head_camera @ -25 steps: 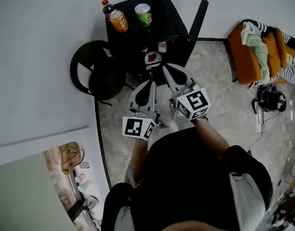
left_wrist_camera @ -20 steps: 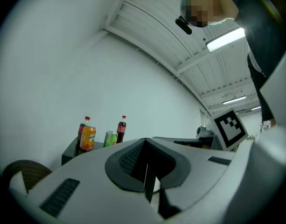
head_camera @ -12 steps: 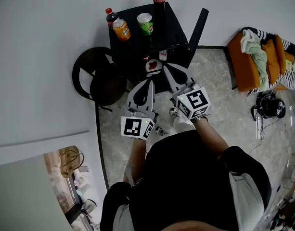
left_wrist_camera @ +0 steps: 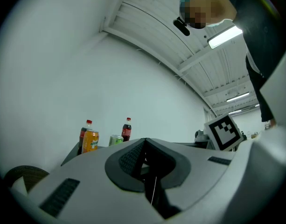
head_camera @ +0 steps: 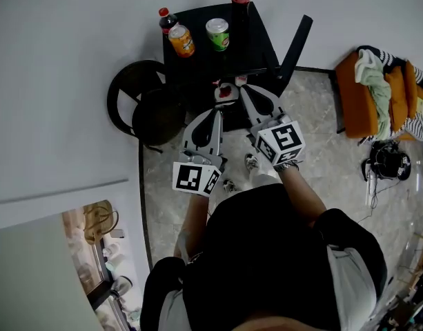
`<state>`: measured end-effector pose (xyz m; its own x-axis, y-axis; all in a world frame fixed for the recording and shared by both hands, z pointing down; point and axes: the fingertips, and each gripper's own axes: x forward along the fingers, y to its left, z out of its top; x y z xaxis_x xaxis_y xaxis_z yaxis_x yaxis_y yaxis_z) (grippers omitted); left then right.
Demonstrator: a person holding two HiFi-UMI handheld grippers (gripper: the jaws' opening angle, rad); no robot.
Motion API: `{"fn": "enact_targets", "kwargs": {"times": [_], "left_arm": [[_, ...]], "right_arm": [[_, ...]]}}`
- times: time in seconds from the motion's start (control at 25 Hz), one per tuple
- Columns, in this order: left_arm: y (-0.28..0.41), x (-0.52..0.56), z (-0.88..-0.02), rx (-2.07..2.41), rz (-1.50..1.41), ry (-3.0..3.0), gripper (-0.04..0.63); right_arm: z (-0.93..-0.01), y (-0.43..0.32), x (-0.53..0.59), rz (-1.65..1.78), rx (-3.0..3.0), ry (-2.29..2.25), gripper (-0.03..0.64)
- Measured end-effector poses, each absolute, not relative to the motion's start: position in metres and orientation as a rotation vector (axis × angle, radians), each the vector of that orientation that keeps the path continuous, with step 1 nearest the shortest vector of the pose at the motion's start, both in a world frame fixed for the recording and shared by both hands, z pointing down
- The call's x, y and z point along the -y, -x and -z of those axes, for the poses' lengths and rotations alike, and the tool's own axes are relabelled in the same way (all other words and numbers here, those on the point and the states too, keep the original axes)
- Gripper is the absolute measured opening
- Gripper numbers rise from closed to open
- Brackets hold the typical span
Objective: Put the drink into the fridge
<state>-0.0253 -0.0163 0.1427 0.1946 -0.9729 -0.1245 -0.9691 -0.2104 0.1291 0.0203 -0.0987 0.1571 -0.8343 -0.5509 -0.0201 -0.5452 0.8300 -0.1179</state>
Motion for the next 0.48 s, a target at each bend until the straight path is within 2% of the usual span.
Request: {"fn": "enact_targets", "kwargs": {"times": [0.48], "left_arm": [[0.038, 0.052, -0.137, 2.062, 0.240, -2.355, 0.009]], "right_arm": [[-0.156, -0.001, 0.147, 0.213, -2.977, 0.804, 0.012]]}}
